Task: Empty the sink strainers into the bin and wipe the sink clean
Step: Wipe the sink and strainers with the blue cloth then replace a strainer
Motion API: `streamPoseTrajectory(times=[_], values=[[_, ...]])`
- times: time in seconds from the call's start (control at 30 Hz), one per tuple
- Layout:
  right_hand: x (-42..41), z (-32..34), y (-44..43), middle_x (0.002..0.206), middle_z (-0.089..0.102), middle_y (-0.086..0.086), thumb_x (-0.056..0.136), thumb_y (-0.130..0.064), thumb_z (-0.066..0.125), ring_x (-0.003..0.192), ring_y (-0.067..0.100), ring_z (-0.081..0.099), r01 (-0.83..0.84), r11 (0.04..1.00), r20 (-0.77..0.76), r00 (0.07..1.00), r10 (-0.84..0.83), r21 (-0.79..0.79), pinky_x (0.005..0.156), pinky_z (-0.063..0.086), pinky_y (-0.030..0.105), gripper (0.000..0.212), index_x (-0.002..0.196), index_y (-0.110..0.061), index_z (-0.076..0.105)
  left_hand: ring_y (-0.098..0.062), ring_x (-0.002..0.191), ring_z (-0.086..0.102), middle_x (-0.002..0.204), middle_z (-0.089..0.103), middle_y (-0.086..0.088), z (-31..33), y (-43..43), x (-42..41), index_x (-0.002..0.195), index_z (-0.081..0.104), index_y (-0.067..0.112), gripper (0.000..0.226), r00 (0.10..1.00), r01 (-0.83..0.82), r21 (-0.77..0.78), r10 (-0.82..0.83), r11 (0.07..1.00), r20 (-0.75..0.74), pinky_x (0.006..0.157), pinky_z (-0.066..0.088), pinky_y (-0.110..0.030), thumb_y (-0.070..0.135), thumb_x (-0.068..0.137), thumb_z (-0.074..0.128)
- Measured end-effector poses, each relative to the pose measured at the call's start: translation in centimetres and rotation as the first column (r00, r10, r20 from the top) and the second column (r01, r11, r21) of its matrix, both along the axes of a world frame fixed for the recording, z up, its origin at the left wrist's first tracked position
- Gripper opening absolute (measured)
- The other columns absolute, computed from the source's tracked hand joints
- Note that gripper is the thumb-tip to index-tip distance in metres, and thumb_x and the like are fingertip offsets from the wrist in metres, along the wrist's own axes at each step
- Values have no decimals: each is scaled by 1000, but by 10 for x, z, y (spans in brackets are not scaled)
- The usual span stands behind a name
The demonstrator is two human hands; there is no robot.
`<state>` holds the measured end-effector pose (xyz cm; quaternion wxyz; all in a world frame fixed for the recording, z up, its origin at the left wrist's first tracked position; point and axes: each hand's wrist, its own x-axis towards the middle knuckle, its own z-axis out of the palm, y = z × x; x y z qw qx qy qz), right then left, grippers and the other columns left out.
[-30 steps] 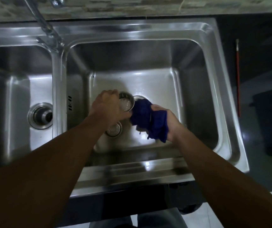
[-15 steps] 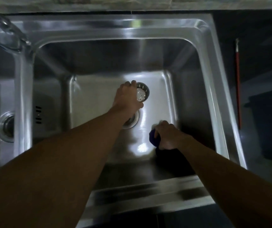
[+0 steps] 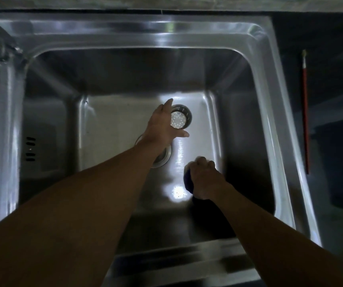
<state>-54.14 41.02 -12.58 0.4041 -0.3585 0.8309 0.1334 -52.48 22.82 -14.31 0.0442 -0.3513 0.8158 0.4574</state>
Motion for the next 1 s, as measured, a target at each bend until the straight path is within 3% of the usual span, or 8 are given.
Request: streamPoseTrajectory(times=[0.13, 0.23, 0.33, 0.43, 0.5, 0.7, 0.87, 1.0], values=[[3, 1, 7, 139, 29, 10, 83, -20, 72, 127, 31, 35, -23, 998, -11, 1000, 22, -66, 104, 47, 46, 64, 136, -13, 37, -22, 142, 36, 155, 35, -5, 8, -6, 22, 158, 23, 24, 115, 997, -78, 45, 79, 996, -23, 114, 33, -30, 39, 67, 91], [0, 9, 11, 142, 28, 9, 86, -24, 70, 129, 31, 33, -18, 994, 40, 999, 22, -111, 107, 44, 44, 62, 138, -15, 37, -27, 137, 43, 148, 44, -7, 22, -20, 59, 152, 36, 21, 86, 998, -21, -125, 29, 992, 62, 111, 37, -34, 48, 82, 76], [0, 21, 8, 142, 30, 9, 86, -25, 69, 130, 31, 34, -8, 994, 90, 996, 18, -104, 107, 43, 41, 58, 137, -18, 42, -31, 128, 49, 137, 51, -6, 44, -31, 111, 139, 49, 24, 79, 950, 189, -240, -116, 952, 290, 106, 42, -40, 66, 75, 71], [4, 31, 2, 138, 34, 10, 88, -24, 63, 128, 32, 38, -19, 996, 125, 992, 30, -89, 106, 43, 40, 48, 133, -19, 47, -32, 120, 48, 131, 44, -3, 59, -28, 158, 130, 46, 30, 91, 807, 380, -191, -223, 905, 547, 99, 46, -44, 80, 57, 69], [9, 34, -1, 138, 34, 10, 89, -23, 61, 127, 32, 39, -25, 997, 146, 989, 35, -70, 106, 43, 40, 48, 134, -19, 46, -32, 120, 46, 134, 38, -3, 59, -23, 178, 134, 42, 30, 97, 756, 418, -158, -246, 895, 606, 98, 48, -45, 78, 56, 75], [27, 30, -11, 137, 38, 11, 81, -18, 72, 123, 31, 41, -59, 990, 171, 982, 80, -128, 99, 46, 39, 43, 120, -17, 53, -33, 120, 55, 138, 40, -7, 51, -16, 190, 140, 37, 23, 90, 782, 361, -119, -231, 925, 579, 100, 51, -46, 49, 68, 85], [36, 14, -13, 135, 41, 6, 79, -20, 76, 127, 24, 45, -150, 925, 215, 948, 235, -349, 105, 42, 31, 52, 128, -16, 58, -33, 114, 60, 127, 51, -5, 76, -33, 188, 132, 46, 21, 78, 824, 378, -167, -249, 911, 509, 94, 52, -42, 52, 69, 80], [44, -5, -17, 152, 42, 12, 96, -18, 60, 141, 28, 41, -381, 791, 145, 854, 499, -479, 115, 38, 42, 51, 145, -15, 50, -29, 102, 66, 111, 68, -3, 120, -77, 185, 118, 60, 24, 71, 836, 520, -529, -275, 671, 475, 91, 51, -40, 68, 63, 73]])
